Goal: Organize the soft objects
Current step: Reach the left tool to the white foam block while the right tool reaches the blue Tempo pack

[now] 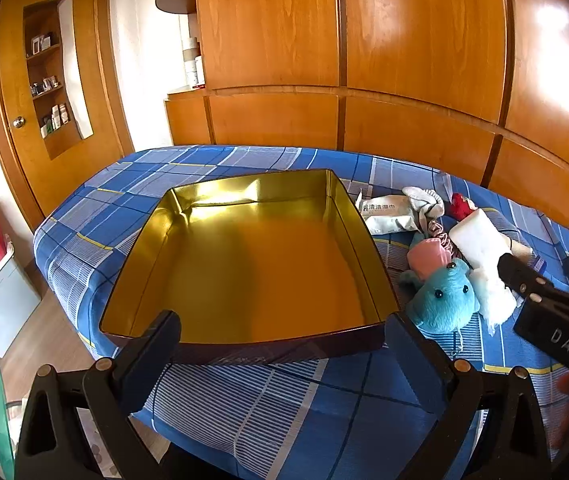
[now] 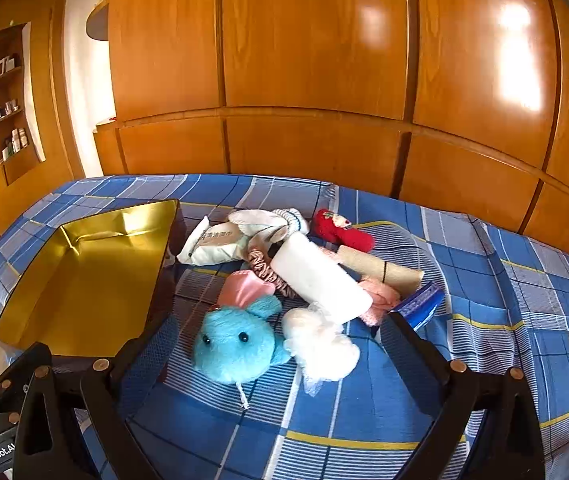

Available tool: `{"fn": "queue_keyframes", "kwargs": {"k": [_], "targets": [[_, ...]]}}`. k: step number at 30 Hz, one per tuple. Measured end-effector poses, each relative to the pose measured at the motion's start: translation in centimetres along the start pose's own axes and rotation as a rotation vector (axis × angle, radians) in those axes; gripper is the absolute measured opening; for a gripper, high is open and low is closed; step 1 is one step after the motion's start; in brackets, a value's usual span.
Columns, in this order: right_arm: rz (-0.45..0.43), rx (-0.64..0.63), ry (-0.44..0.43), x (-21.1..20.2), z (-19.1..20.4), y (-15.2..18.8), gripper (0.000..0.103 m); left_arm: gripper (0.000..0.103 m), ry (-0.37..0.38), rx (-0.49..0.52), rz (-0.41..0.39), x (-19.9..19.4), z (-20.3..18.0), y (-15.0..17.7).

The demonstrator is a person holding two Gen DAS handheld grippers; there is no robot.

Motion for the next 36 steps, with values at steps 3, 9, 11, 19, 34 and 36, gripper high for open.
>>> {"fn": "queue_keyframes", "kwargs": {"k": [3,9,11,19,34,36], "targets": [[0.001,0.001,0.001,0.0,-0.7,-0.2,0.103,0.102,0.001,0.005,0.004,0.1,-0.1,0.0],[0.005,0.026,0.011,0.4,-3.9,-1.3,0.103,0.102,0.032,0.026,0.009,0.2,-0.9,0.1],[0.01,0.032,0.027,0.6,-5.3,-1.7,0.103,0.102,0.056,0.033,0.018,0.2,-1.1,0.1],[0.057,0.11,0.082,2.6,-12.8,-1.3,0.103,0.102,0.179,0.145,0.076,0.6,-4.4,0.5],[0.101,0.291,0.071,4.0,-18.1,1.7,0.103,0.079,0.398,0.441,0.298,5.2,-13.8,0.6],[0.093,0.295,0.069,3.9,-18.2,1.6,0.103,0.079,0.399,0.465,0.315,6.2,-15.1,0.9]]}}
Point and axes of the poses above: each gripper's, at about its wrist camera, not at the fingertips, and x roughly the way its jaws point, z to its left, y to its underside, the point moved 7 cm from there along x, roughly the way its jaws point, and after that the axes turned 10 degrees about -x, right-handed, at the moved point
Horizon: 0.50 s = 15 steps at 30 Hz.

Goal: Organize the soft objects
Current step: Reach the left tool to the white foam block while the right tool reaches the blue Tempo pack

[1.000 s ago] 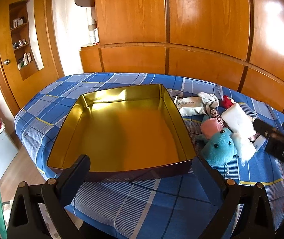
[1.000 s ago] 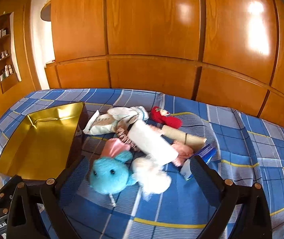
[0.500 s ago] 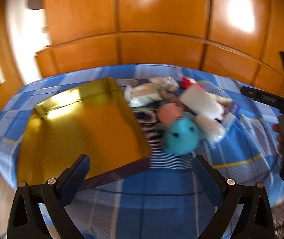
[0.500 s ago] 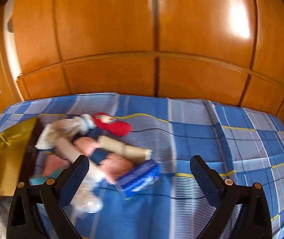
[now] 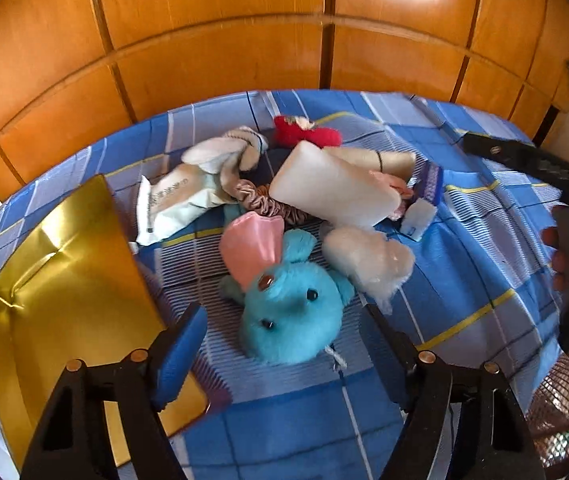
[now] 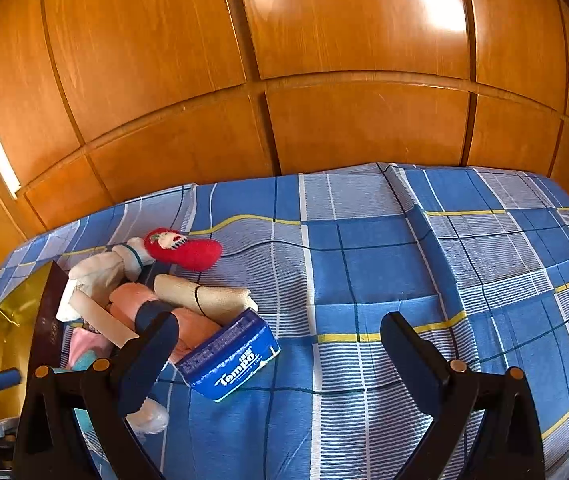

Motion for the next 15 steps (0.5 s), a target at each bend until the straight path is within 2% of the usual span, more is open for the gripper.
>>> {"fn": "queue_keyframes", "kwargs": {"k": [5,8,9,12,15], "targets": [[-0.017,0.028,-0.007,-0.6,-0.4,-0.3,0.103,0.076,-0.044,0.002,0.041,3.2,-0.4,-1.0],[-0.019,0.048,-0.005,-0.5,-0.8,-0.4,0.103,0.066,-0.052,-0.012,0.059,4.6,-0.1,-1.2],[-0.017,0.054,-0.003,-0.4,-0.9,-0.4,0.103,0.053,-0.042,-0.021,0.075,5.1,-0.1,-1.2],[-0.012,0.061,-0.002,-0.3,-1.1,-0.3,0.103,0.048,0.013,-0.05,0.095,5.8,-0.2,-1.0],[-0.002,0.062,0.003,-0.1,-1.1,-0.2,0.103,0.048,0.022,-0.026,0.062,5.5,-0.9,-1.0]]}}
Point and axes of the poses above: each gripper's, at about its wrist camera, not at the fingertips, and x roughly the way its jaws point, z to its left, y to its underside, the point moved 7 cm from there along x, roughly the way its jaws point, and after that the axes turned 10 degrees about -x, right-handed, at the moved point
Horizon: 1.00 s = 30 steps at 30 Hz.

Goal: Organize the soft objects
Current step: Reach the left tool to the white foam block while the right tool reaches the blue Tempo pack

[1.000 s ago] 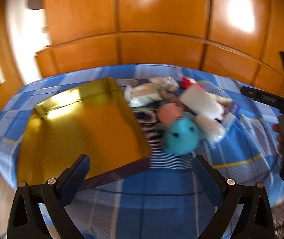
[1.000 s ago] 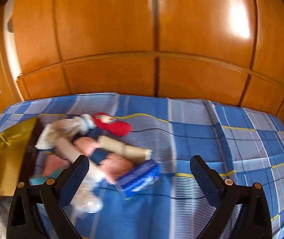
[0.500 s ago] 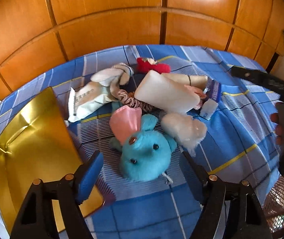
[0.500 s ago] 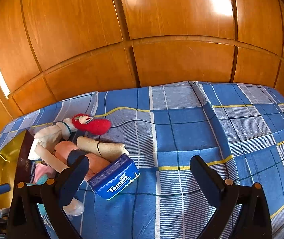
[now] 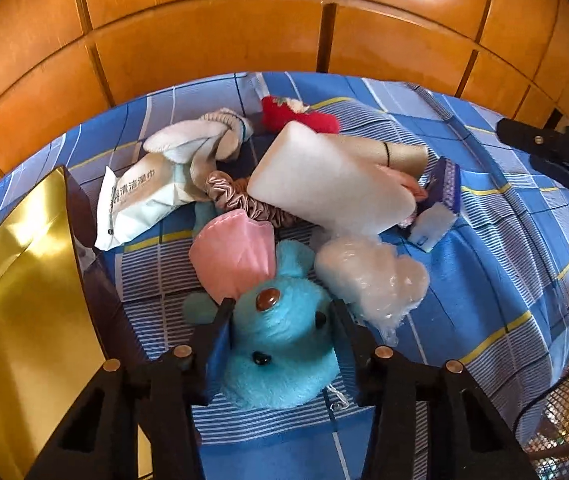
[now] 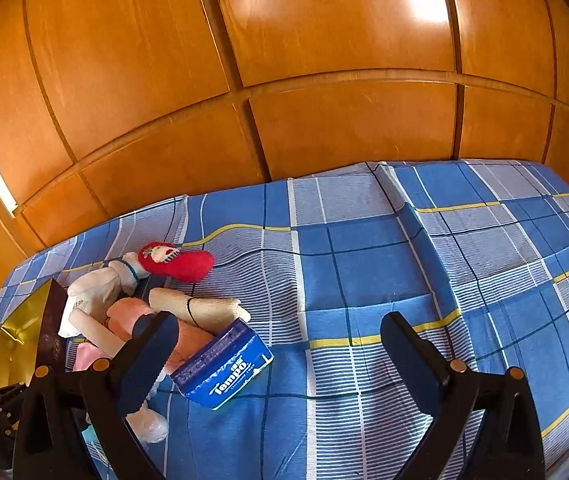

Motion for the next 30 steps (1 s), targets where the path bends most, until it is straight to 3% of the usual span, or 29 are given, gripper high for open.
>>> {"fn": "queue_keyframes", "kwargs": {"k": [3,8,13,21,23,25,26,27,30], "targets": [[0.006,0.023,0.003,0.1,-0.4,0.1,0.103,0.061,0.002,0.01,-0.008,-0.2,-0.3,0.2],[0.06,0.074,-0.051,1.3,-0.6,1.0,0.103,0.062,-0.002,-0.027,0.003,-0.4,0.3,0.6],[0.128,0.084,-0.129,3.0,0.8,2.3,0.103,0.074,-0.004,-0.045,-0.016,-1.1,0.5,0.9],[0.176,0.032,-0.138,4.5,2.5,3.3,0.101,0.076,0.068,-0.098,-0.108,-4.8,0.2,-0.5],[0.179,0.027,-0.137,4.6,2.6,3.4,0.097,0.074,0.106,-0.138,-0.098,-4.7,-0.3,-1.7],[0.186,0.018,-0.132,4.6,2.6,3.5,0.095,0.062,0.134,-0.181,-0.077,-4.4,-0.9,-2.6],[0.19,0.011,-0.127,4.7,2.6,3.5,0.088,0.06,0.152,-0.215,-0.056,-3.9,-1.1,-3.3],[0.193,0.004,-0.123,4.7,2.6,3.6,0.082,0.059,0.169,-0.249,-0.036,-3.3,-1.4,-3.9],[0.196,-0.003,-0.125,4.6,2.7,3.5,0.078,0.062,0.17,-0.306,-0.009,-1.8,-2.1,-5.6]]}}
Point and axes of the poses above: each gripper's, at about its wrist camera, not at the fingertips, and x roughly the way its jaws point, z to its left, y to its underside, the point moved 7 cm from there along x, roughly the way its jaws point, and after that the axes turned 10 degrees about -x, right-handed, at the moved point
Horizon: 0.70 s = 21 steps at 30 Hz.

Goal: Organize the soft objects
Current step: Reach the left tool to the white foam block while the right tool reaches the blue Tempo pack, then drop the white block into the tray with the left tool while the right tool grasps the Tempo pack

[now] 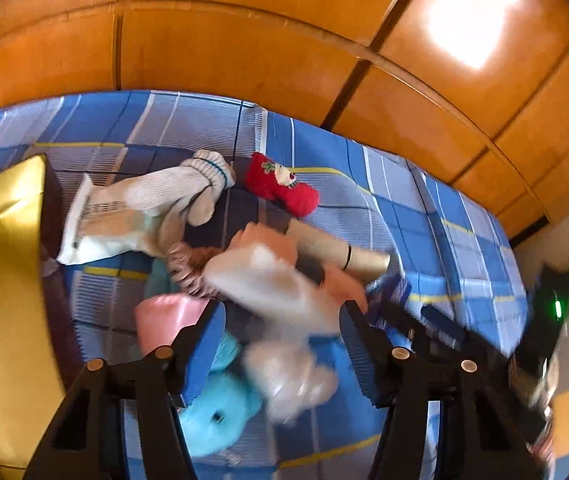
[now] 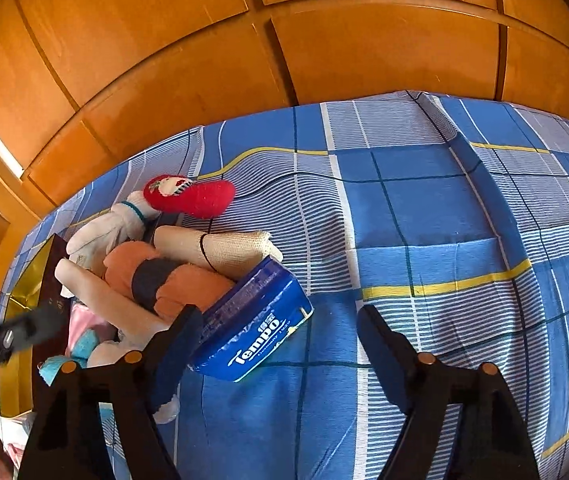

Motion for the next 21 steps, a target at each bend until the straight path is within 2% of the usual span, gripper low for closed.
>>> {"fn": "queue_keyframes", "kwargs": {"k": [3,6,7,9,11,13,14,15,18,21], "targets": [[0.002,-0.006,0.005,-0.1,0.0,-0.1,0.078,0.066,-0.008,-0.064,0.013,1.1,-0.3,-1.0],[0.009,0.002,-0.004,0.1,-0.1,-0.1,0.078,0.066,-0.04,-0.14,0.036,2.7,-0.1,-2.0],[0.008,0.004,-0.004,0.1,-0.1,-0.1,0.078,0.063,-0.054,-0.155,0.041,3.0,0.1,-2.0],[0.009,0.01,-0.008,0.1,-0.1,-0.1,0.078,0.049,-0.053,-0.206,0.075,3.9,0.7,-2.0],[0.009,0.011,-0.012,0.1,-0.1,-0.1,0.078,0.041,-0.072,-0.212,0.079,4.1,1.3,-1.9],[0.01,0.01,-0.016,0.1,-0.1,-0.1,0.077,0.033,-0.05,-0.196,0.071,4.0,1.5,-1.7],[0.009,0.008,-0.021,0.1,0.0,-0.1,0.07,0.031,-0.031,-0.191,0.065,3.5,1.6,-1.6],[0.002,0.007,-0.031,0.0,0.1,-0.1,0.057,0.03,-0.014,-0.184,0.058,3.1,1.6,-1.5],[-0.019,-0.006,-0.037,-0.6,0.2,-0.3,0.035,0.027,0.014,-0.127,0.027,1.8,1.6,-1.0],[-0.022,-0.001,-0.048,-0.9,0.2,-0.2,0.026,0.027,0.062,-0.097,0.011,0.4,1.6,-0.4]]}}
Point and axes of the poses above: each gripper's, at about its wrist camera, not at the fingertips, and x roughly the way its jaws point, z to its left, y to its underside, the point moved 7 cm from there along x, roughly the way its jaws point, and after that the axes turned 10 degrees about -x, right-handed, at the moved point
